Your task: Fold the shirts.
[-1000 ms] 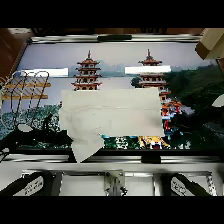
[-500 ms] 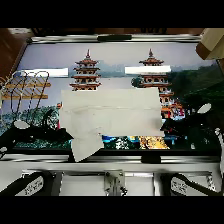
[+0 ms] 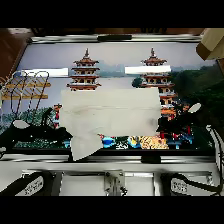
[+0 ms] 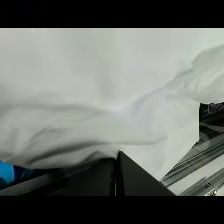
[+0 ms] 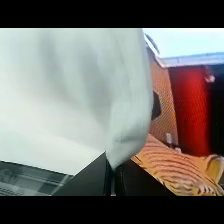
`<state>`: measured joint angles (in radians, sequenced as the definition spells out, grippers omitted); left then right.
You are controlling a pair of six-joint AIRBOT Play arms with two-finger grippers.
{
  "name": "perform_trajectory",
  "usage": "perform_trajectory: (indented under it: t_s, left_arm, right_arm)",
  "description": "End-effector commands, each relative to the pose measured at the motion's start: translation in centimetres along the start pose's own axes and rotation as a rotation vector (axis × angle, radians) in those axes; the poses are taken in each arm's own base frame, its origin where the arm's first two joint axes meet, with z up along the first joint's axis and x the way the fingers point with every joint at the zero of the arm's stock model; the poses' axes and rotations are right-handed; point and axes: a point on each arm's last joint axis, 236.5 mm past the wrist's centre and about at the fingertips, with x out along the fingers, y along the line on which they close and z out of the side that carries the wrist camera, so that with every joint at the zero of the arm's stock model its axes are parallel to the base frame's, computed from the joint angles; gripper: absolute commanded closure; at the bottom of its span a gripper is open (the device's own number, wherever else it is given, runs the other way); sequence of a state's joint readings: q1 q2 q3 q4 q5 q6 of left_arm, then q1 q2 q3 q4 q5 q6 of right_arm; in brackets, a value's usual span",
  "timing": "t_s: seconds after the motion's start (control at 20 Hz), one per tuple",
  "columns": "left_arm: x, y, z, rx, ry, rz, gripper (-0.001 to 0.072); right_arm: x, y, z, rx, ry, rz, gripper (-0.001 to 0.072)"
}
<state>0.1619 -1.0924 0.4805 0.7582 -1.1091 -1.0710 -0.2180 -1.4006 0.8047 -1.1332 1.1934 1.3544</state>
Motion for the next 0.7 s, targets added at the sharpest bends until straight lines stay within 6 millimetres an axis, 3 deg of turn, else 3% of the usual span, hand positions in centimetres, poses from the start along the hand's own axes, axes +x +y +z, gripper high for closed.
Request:
perform_trajectory:
  t_s: [0.0,0.1,0.25,0.35,0.45,0.65]
  left_arm:
    - [-1.5,-0.2,1.8,0.05,-0.047,-0.001,0.0671]
    - [-4.7,-1.1,4.8,0.124,-0.12,-0.007,0.0671]
    - [-10.8,-0.9,11.4,0.167,-0.322,0.078,0.0674]
    - [-13.5,-0.4,16.1,0.204,-0.444,0.162,0.0674]
    - [-13.1,-0.4,19.5,0.222,-0.454,0.167,0.0673]
    - [-8.8,0.3,24.6,0.155,-0.372,0.121,0.0672]
  right_arm:
    - [-1.2,1.1,0.7,-0.106,-0.015,0.003,0.0647]
    - [-4.4,2.3,2.5,-0.249,-0.108,-0.018,0.0648]
    - [-9.7,2.6,7.5,-0.308,-0.314,-0.123,0.065]
    - [-10.7,3.4,10.3,-0.323,-0.374,-0.159,0.065]
    - [-9.8,3.6,13.1,-0.333,-0.404,-0.22,0.065]
    - [-6.9,5.2,18.3,-0.356,-0.438,-0.27,0.0649]
